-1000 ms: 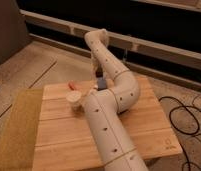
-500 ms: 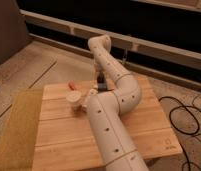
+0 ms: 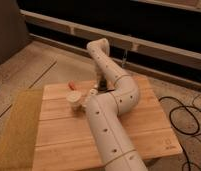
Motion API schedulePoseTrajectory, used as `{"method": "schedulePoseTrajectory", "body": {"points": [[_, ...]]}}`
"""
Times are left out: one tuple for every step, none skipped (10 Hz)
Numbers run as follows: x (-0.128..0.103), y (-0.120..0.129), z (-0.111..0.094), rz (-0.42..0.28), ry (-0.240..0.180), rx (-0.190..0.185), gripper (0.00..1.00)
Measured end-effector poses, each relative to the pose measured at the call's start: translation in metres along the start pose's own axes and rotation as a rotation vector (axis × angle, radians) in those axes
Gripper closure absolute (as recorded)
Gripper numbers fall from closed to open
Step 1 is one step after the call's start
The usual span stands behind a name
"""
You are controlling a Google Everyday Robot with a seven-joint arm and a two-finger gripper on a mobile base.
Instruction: Place the eraser on the white sponge
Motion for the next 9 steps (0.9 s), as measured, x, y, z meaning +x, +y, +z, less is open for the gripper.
{"method": "schedulePoseTrajectory", "body": {"points": [[-0.002, 0.001, -0.001, 0.000, -0.006, -0.003, 0.47], [-0.004, 0.003, -0.003, -0.001, -0.015, -0.009, 0.42], [-0.007, 0.007, -0.004, -0.012, -0.028, -0.024, 0.41], [-0.008, 0.011, -0.004, -0.021, -0.033, -0.037, 0.41], [-0.008, 0.015, -0.001, -0.030, -0.031, -0.049, 0.41], [-0.008, 0.021, 0.003, -0.040, -0.029, -0.067, 0.39], [-0.007, 0.025, 0.005, -0.047, -0.026, -0.084, 0.31], [-0.007, 0.030, 0.006, -0.054, -0.024, -0.103, 0.22], [-0.007, 0.030, 0.006, -0.054, -0.024, -0.103, 0.20]]}}
